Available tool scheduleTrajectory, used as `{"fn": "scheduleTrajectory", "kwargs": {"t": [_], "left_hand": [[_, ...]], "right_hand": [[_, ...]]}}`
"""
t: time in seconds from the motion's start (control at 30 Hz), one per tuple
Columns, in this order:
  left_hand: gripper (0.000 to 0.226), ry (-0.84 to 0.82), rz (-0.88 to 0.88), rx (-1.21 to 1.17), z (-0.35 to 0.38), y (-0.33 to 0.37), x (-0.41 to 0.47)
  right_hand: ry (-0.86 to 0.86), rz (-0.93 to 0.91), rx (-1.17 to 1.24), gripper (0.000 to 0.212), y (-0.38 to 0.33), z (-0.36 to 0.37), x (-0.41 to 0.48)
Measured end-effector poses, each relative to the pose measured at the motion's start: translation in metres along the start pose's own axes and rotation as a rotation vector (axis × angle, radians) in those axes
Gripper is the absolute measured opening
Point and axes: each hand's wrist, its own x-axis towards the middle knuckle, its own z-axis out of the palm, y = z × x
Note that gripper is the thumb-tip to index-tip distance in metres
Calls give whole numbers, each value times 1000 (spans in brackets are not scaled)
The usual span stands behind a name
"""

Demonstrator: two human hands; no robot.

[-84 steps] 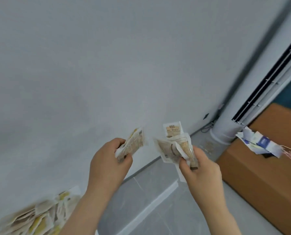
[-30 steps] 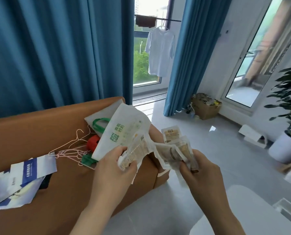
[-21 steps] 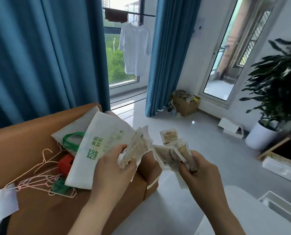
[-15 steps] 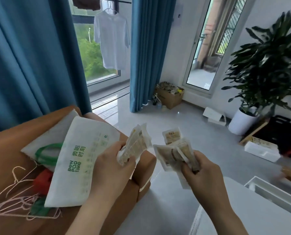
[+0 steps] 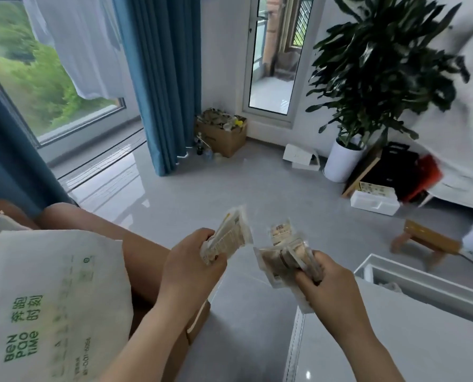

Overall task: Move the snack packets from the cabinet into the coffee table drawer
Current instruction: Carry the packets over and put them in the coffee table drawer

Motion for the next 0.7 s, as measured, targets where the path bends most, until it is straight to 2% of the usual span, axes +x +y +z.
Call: {"fn": "scheduleTrajectory", "kwargs": {"t": [0.37,0.7], "left_hand": [[11,-222,70,8,95,36,118],[13,-399,210,-3,155,59,274]], "right_hand": [[-4,215,-85,7,67,-26,99],[55,409,-108,5,78,-17,217]]}}
